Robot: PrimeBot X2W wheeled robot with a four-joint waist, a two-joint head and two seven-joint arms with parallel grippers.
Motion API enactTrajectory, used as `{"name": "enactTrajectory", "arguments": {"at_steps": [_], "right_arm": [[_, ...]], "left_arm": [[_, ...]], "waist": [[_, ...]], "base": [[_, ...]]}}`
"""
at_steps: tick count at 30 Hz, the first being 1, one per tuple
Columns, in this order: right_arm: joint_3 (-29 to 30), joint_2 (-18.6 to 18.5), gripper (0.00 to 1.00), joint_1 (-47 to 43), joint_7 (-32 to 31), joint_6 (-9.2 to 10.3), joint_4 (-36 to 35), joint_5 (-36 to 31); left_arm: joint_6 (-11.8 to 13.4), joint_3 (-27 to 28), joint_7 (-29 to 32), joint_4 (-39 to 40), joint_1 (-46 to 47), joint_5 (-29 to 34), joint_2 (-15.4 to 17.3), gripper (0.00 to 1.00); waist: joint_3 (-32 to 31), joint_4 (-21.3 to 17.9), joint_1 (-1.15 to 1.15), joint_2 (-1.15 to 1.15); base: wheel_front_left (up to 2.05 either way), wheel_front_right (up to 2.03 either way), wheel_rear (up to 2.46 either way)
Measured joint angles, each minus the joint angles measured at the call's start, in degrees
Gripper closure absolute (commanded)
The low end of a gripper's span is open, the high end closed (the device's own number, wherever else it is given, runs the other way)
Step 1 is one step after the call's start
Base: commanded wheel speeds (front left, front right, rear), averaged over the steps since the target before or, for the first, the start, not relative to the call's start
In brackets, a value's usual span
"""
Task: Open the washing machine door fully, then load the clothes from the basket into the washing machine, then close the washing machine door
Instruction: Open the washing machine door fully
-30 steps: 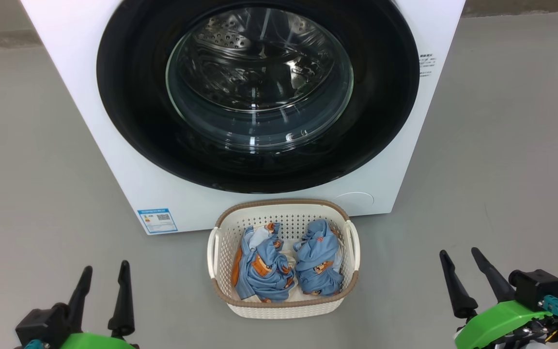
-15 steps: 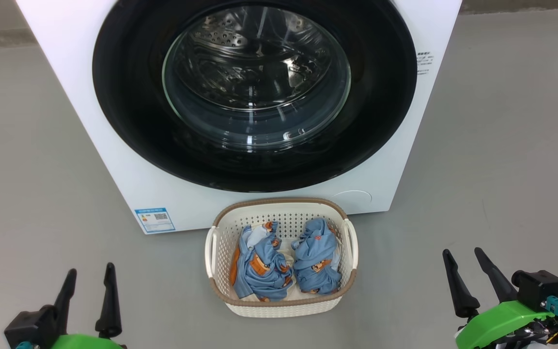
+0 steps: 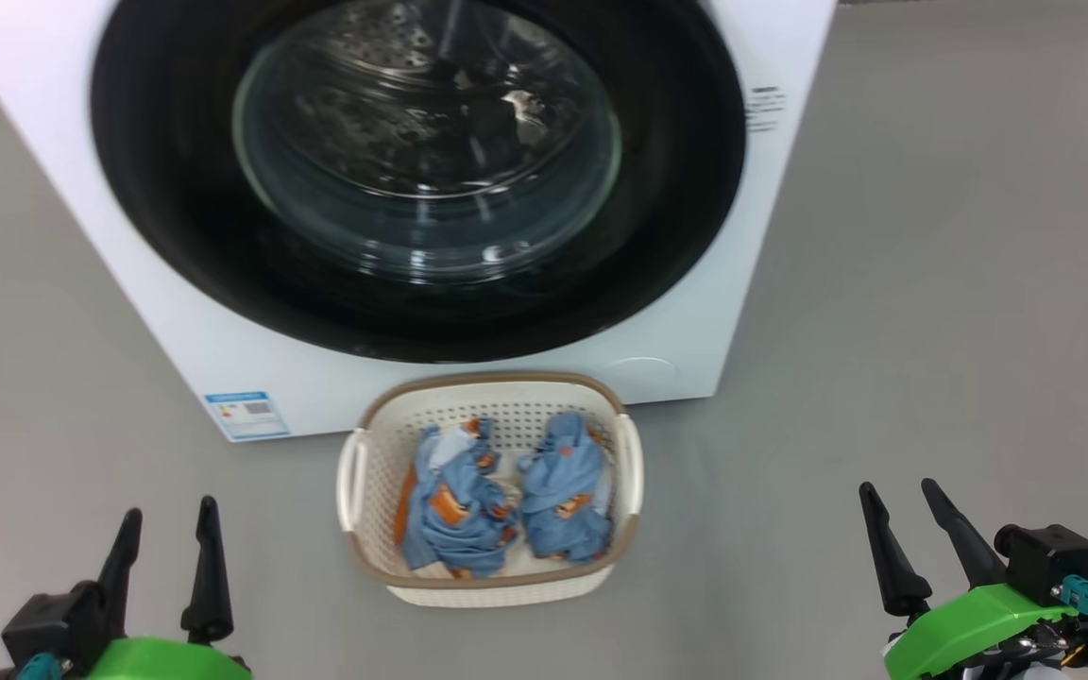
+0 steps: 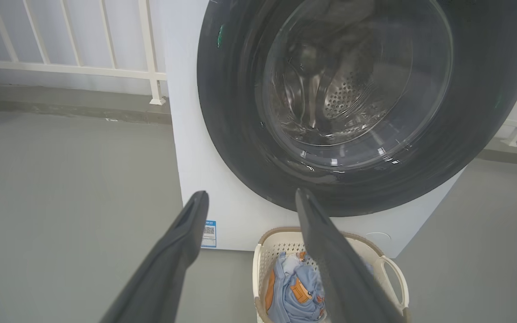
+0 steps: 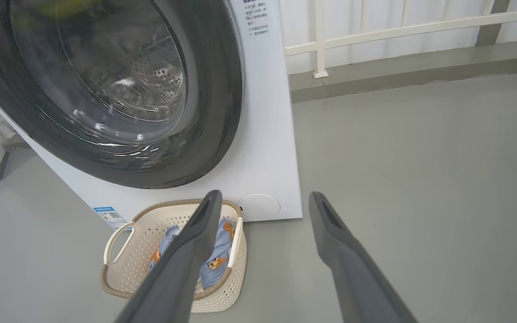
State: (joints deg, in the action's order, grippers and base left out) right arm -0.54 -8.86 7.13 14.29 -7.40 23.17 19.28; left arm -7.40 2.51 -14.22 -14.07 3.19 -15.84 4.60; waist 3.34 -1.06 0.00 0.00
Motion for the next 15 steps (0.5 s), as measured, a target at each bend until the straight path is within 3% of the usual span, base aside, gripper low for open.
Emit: {"name": "enactTrajectory", "arguments": {"at_steps": [15], "right_arm": [[0.6,0.1,0.00,0.1,0.0,0.00,-0.3,-0.3]], "left_arm": [[0.0,-1.4,0.0,0.0,0.7,-0.9,-0.6,0.00]], "waist": [[0.9,0.1,0.00,0.00]], "base": [[1.20,1.13,-2.33]]}}
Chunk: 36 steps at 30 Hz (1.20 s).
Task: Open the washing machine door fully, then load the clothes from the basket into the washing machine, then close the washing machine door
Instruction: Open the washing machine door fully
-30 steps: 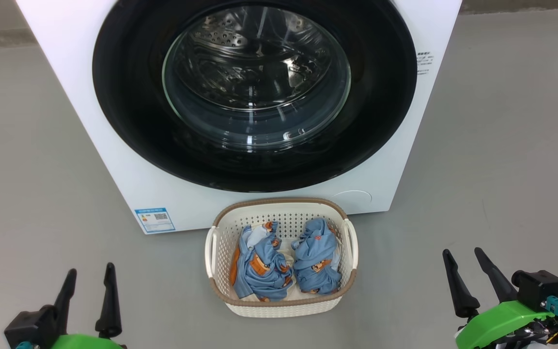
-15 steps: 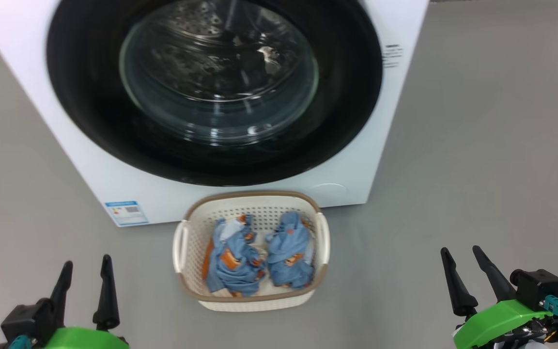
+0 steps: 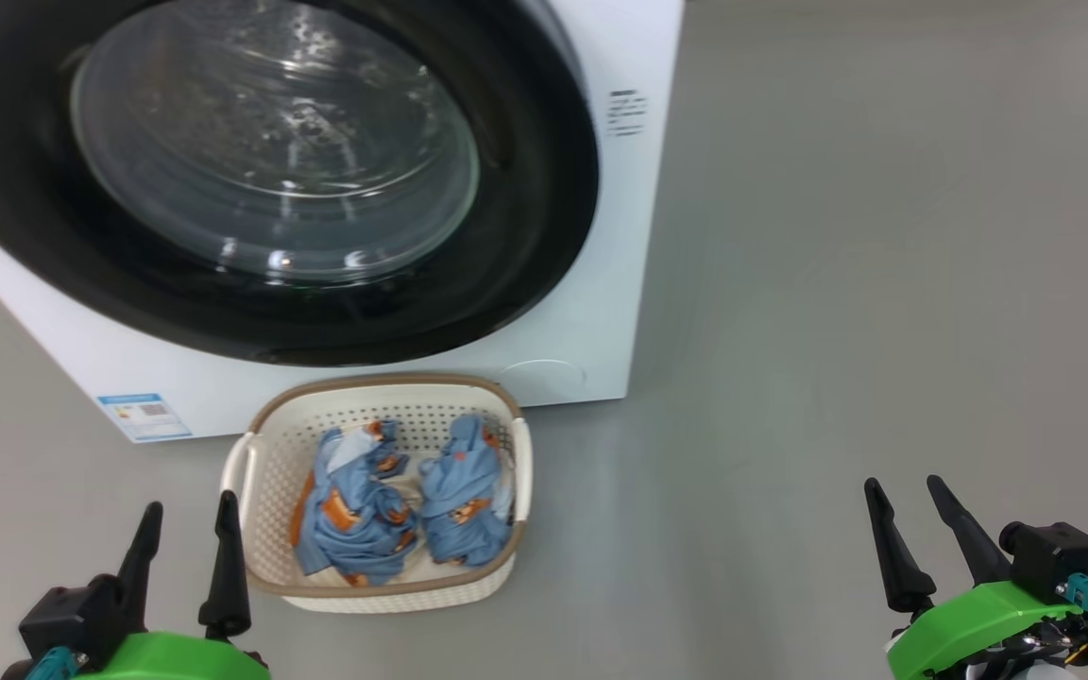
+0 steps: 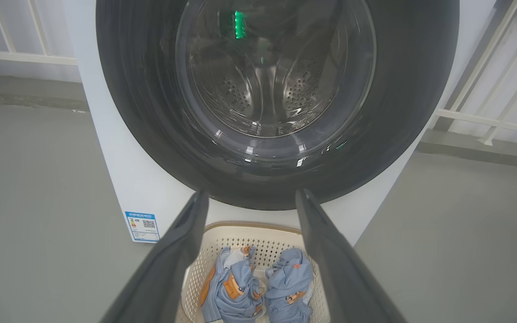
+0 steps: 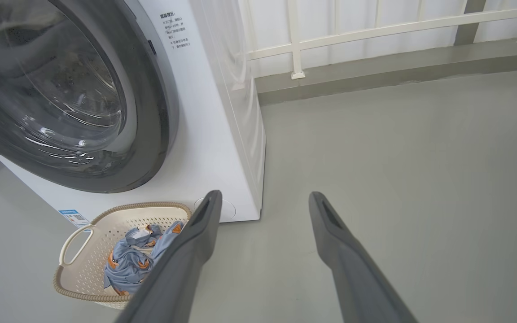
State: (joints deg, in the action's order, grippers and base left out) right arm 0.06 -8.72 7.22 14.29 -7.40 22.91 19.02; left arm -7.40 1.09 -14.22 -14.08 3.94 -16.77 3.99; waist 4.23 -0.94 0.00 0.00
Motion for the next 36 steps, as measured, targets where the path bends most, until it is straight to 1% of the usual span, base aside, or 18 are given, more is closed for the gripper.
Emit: {"name": "enactTrajectory", "arguments": {"at_steps": [6,11,12,13,15,16,17,21,24,30,33,36], "right_arm": [[0.1,0.0,0.00,0.0,0.0,0.00,0.0,0.0],[0.1,0.0,0.00,0.0,0.0,0.00,0.0,0.0],[0.0,0.0,0.02,0.0,0.0,0.00,0.0,0.0],[-0.1,0.0,0.42,0.0,0.0,0.00,-0.1,0.0],[-0.6,0.3,0.71,0.2,0.0,0.00,-0.5,0.5],[-1.0,0.3,0.92,0.5,0.0,0.00,-0.7,0.7],[-1.3,0.4,1.00,0.9,0.0,0.00,-0.9,0.8],[-1.8,1.0,1.00,3.9,0.0,0.00,-2.2,4.1],[-2.8,1.4,1.00,6.9,0.0,0.00,-4.2,8.3],[-2.7,1.8,1.00,15.6,0.0,0.00,-5.5,20.7],[-3.1,1.0,1.00,21.2,0.0,0.00,-5.4,26.7],[-4.4,-1.0,1.00,26.9,0.0,0.00,-4.9,32.1]], "left_arm": [[0.0,-0.4,0.0,-0.1,0.2,-0.7,0.0,0.00],[0.0,-0.9,0.0,-0.1,0.2,-1.3,0.0,0.00],[0.0,-1.1,0.0,-0.1,0.2,-1.4,0.0,0.00],[0.0,-1.3,0.0,-0.1,0.2,-1.6,0.0,0.00],[0.0,-1.6,0.0,-0.1,0.2,-1.7,0.0,0.00],[0.0,-1.8,0.0,0.0,0.1,-1.7,-0.1,0.00],[0.0,-1.9,0.0,0.1,0.1,-1.9,-0.2,0.00],[0.0,-2.4,0.0,0.7,-0.1,-2.3,-0.8,0.00],[0.0,-2.9,0.0,1.3,-0.3,-2.9,-1.1,0.00],[0.0,-4.3,0.0,2.7,-0.1,-3.2,-1.2,0.00],[0.0,-5.3,0.0,3.1,0.6,-3.3,-1.3,0.00],[0.0,-6.4,0.0,3.4,2.0,-3.6,-1.3,0.00]], "waist": [[-0.1,0.0,0.00,0.00],[-0.3,-0.1,0.00,0.00],[-0.3,-0.1,0.00,0.00],[-0.3,-0.1,0.00,0.00],[-0.3,-0.1,0.00,0.00],[-0.2,-0.2,0.00,0.00],[-0.2,-0.2,0.00,0.00],[-0.1,-0.2,-0.01,0.00],[0.2,-0.2,0.00,0.00],[1.4,0.5,0.00,0.00],[2.5,1.2,0.00,0.00],[3.7,2.1,0.00,0.00]], "base": [[0.62,0.62,-1.25],[0.19,0.19,-0.38],[0.00,0.00,0.00],[0.00,0.00,0.00],[0.00,0.00,0.00],[0.00,0.00,0.00],[0.00,0.00,0.00],[0.00,0.00,0.00],[0.00,0.00,0.00],[0.00,0.00,0.00],[0.00,0.00,0.00],[0.00,0.00,0.00]]}}
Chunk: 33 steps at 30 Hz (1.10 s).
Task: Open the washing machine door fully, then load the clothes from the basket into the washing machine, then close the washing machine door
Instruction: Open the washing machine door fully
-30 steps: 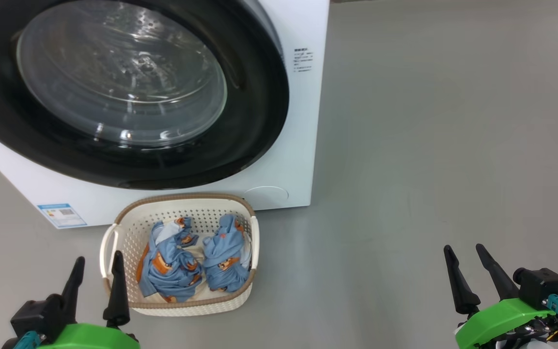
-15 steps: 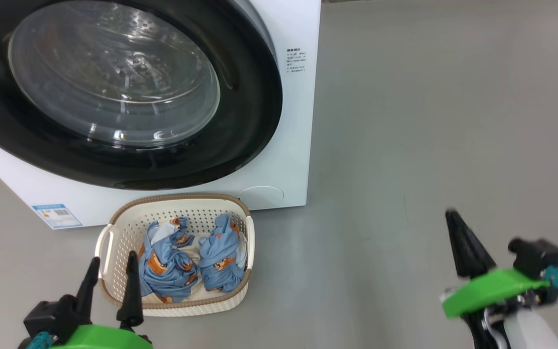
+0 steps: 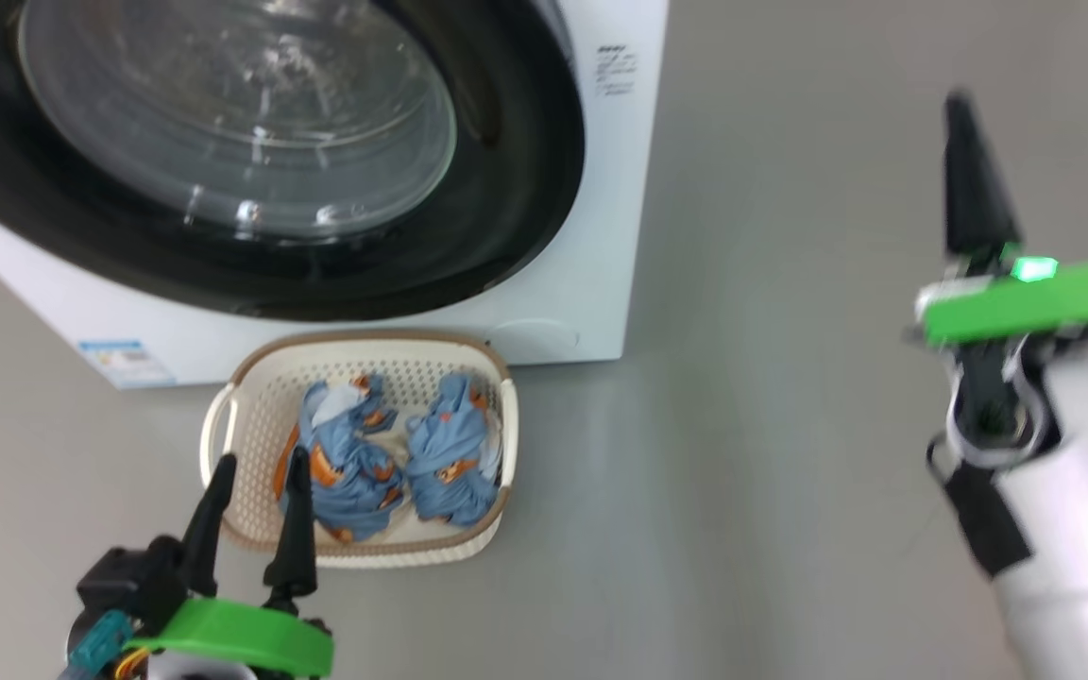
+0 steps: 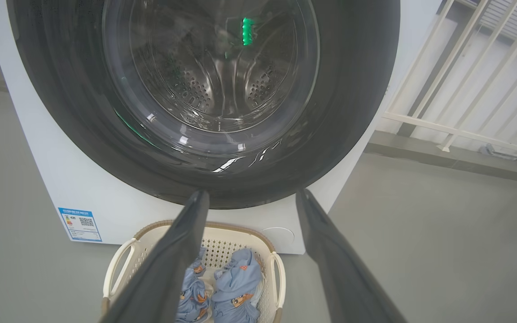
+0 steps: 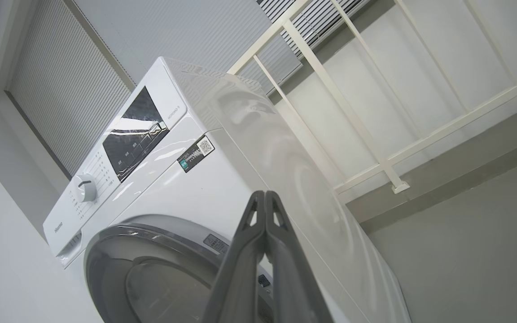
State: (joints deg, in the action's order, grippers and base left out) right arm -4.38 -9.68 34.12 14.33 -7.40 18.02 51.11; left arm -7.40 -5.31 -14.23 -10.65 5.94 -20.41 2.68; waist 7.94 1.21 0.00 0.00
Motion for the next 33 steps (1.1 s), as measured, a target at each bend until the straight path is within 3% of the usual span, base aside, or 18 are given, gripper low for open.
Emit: {"name": "enactTrajectory", "arguments": {"at_steps": [8,14,22,33], "right_arm": [[-9.2,-7.3,1.00,12.5,-0.5,0.00,5.6,15.8],[-15.4,-11.8,1.00,19.7,-9.9,0.00,7.4,27.7],[-16.0,-14.4,1.00,27.2,-25.4,0.00,10.9,40.0],[-17.1,-15.8,1.00,35.1,-39.8,0.00,17.5,42.6]], "left_arm": [[0.0,-3.6,0.0,0.7,3.9,-1.8,-0.3,0.00],[0.0,-5.7,-0.4,1.3,6.3,-3.3,-0.5,0.00],[0.0,-8.4,-0.4,2.7,8.9,-6.1,-0.6,0.00],[0.0,-10.5,-0.4,4.3,11.9,-8.1,-0.9,0.00]], "waist": [[3.8,4.1,0.00,0.00],[7.1,7.6,0.00,0.00],[12.3,12.2,0.00,0.00],[18.0,16.1,0.00,0.00]], "base": [[0.00,0.00,0.00],[0.00,0.00,0.00],[0.00,0.00,0.00],[0.00,0.00,0.00]]}}
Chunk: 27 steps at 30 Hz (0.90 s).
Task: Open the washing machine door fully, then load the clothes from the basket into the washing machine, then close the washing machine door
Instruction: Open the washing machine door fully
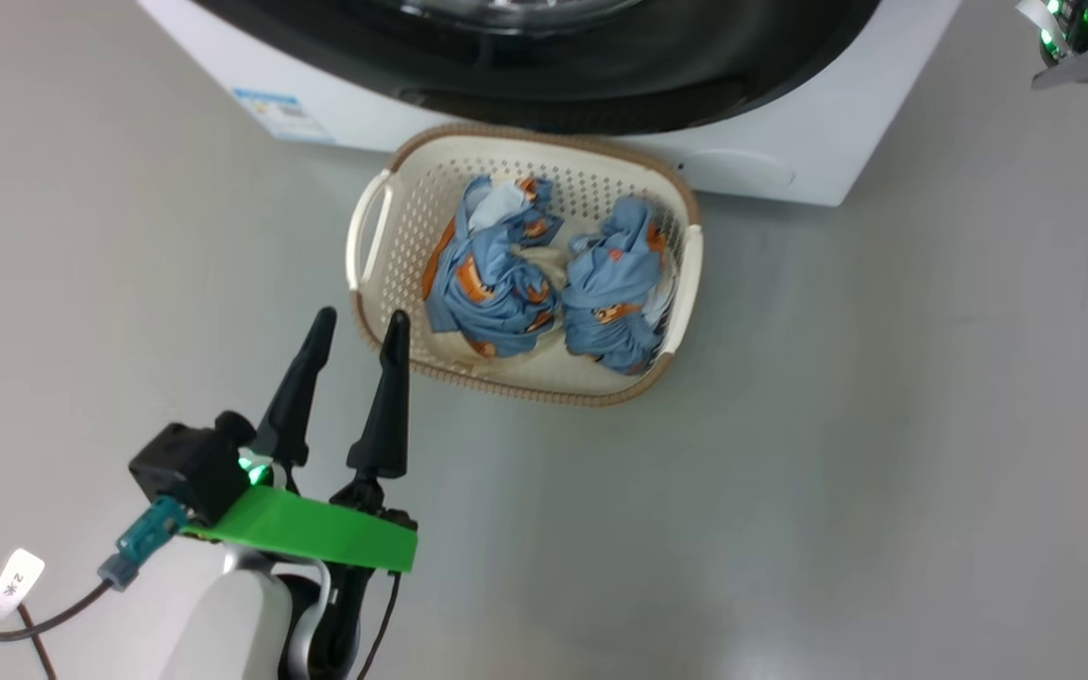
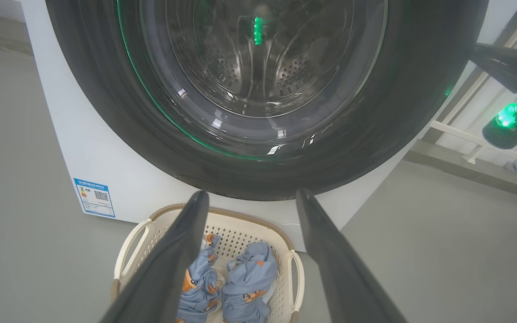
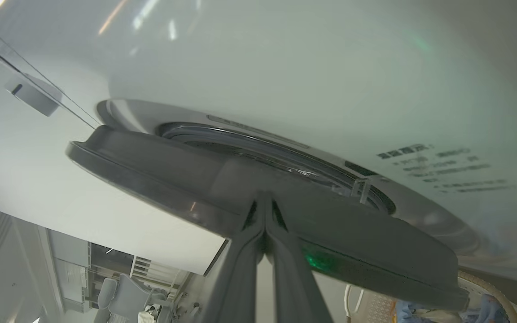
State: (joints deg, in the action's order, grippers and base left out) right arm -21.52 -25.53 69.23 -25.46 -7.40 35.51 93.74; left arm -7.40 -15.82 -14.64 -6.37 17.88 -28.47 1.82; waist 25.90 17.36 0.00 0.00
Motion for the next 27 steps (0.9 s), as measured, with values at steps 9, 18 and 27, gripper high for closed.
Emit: {"name": "enactTrajectory", "arguments": {"at_steps": [9,18,27], "right_arm": [[0.0,0.0,1.00,5.9,-1.4,0.00,2.3,-0.6],[-1.0,-0.1,1.00,5.9,-4.5,0.00,2.6,-1.5],[-3.8,0.8,1.00,-0.4,-7.0,0.00,-0.2,-1.9]], "left_arm": [[0.0,-0.8,0.0,1.2,1.5,-1.4,-0.1,0.00],[0.0,-0.9,0.0,1.2,2.1,-1.7,-0.1,0.00],[0.0,-0.4,0.0,-0.1,1.5,-1.0,-0.2,0.00]], "waist": [[3.4,1.8,0.00,0.00],[4.4,3.2,0.00,0.00],[0.9,2.4,0.00,0.00]], "base": [[0.00,0.00,0.00],[0.00,0.00,0.00],[0.00,0.00,0.00]]}}
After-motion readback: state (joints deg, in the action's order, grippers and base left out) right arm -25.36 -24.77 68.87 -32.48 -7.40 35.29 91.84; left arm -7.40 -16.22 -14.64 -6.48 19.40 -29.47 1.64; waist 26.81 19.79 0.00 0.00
